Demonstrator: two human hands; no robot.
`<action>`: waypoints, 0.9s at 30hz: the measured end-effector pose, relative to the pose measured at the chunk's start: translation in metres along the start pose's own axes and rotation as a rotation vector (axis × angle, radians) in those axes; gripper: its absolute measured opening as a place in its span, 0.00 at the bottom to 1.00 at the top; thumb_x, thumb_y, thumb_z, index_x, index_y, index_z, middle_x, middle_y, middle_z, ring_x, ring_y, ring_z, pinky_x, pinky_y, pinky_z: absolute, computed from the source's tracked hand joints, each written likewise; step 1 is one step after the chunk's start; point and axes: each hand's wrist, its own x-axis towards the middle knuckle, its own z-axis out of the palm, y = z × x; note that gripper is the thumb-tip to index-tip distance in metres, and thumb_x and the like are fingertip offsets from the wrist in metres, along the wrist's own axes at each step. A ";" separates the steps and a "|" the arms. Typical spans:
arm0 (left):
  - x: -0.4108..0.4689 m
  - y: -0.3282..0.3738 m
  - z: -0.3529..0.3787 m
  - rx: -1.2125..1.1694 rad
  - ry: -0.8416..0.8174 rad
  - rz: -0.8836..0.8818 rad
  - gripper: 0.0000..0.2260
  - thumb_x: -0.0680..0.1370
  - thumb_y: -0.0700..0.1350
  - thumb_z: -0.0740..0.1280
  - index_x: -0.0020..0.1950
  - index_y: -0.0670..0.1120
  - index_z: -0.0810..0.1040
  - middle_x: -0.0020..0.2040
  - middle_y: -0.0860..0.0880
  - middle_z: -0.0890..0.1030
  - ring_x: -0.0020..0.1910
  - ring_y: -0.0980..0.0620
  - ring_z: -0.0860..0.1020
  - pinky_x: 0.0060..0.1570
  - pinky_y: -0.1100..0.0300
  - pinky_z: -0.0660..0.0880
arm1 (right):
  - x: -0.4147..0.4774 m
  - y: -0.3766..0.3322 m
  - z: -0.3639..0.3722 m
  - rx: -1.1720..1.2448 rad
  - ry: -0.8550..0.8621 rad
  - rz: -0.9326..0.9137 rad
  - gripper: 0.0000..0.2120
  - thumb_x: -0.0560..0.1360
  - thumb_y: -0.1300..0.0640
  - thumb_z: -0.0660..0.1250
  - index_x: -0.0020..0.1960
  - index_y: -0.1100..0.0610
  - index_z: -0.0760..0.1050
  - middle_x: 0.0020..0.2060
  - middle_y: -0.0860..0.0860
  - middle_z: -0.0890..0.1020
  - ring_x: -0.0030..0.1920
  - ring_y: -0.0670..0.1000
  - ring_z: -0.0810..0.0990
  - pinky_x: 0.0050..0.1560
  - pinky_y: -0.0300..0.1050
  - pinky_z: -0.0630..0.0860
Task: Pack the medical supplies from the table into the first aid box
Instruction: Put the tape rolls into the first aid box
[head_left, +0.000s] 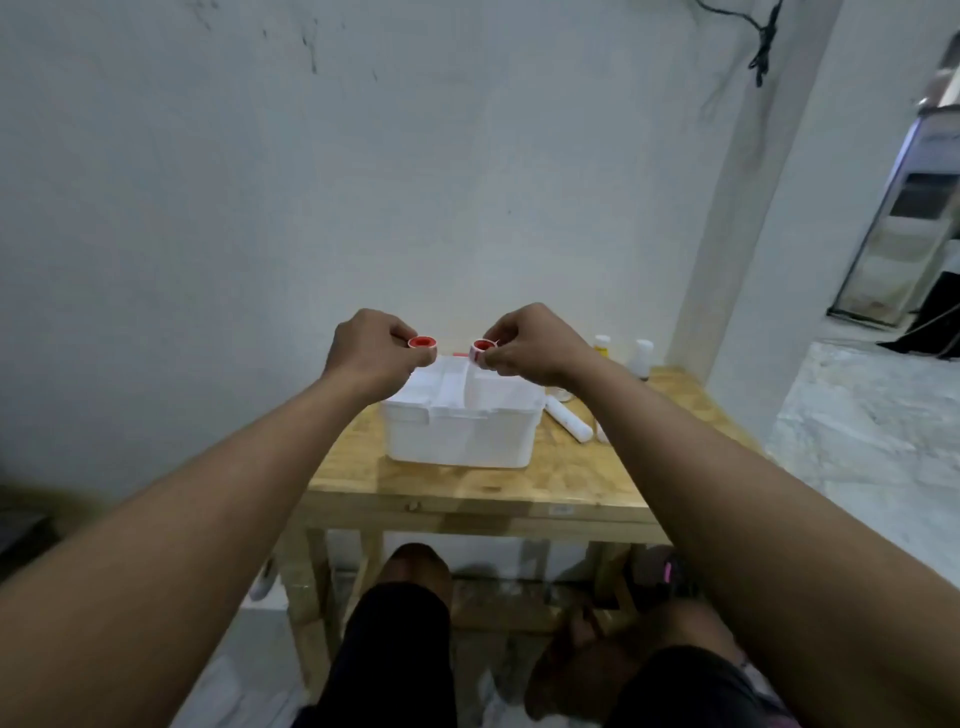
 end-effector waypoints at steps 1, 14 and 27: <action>0.003 -0.006 -0.004 0.012 -0.010 -0.015 0.11 0.72 0.51 0.78 0.51 0.47 0.86 0.44 0.51 0.86 0.48 0.53 0.82 0.45 0.59 0.76 | 0.005 -0.003 0.007 0.001 -0.010 -0.006 0.10 0.71 0.52 0.76 0.47 0.58 0.85 0.37 0.53 0.87 0.42 0.53 0.87 0.47 0.48 0.83; 0.018 -0.040 -0.007 0.087 -0.180 -0.151 0.13 0.70 0.47 0.79 0.53 0.45 0.87 0.53 0.49 0.83 0.54 0.49 0.78 0.49 0.57 0.72 | 0.038 -0.010 0.055 -0.119 -0.123 -0.036 0.17 0.71 0.49 0.76 0.56 0.55 0.83 0.49 0.51 0.85 0.51 0.52 0.81 0.49 0.46 0.78; 0.024 -0.039 -0.006 0.105 -0.292 -0.342 0.19 0.69 0.45 0.76 0.56 0.38 0.80 0.55 0.45 0.77 0.48 0.45 0.75 0.40 0.57 0.70 | 0.045 -0.017 0.070 -0.180 -0.187 -0.016 0.17 0.69 0.52 0.77 0.57 0.54 0.84 0.50 0.53 0.86 0.50 0.54 0.82 0.47 0.46 0.77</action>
